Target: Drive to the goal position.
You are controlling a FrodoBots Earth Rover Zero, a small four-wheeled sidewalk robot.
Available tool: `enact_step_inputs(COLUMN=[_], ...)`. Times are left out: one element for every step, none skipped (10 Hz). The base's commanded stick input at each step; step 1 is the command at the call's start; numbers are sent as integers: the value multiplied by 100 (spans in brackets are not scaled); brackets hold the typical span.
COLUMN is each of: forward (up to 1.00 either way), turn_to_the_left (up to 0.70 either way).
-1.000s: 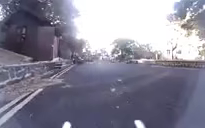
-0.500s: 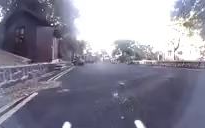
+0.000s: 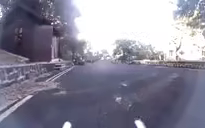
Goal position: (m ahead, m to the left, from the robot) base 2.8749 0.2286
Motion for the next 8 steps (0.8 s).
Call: enact_step_inputs(forward=[50, 50, 50, 50, 50, 50, 50, 50], turn_to_the_left=[0, 0, 0, 0, 0, 0, 0, 0])
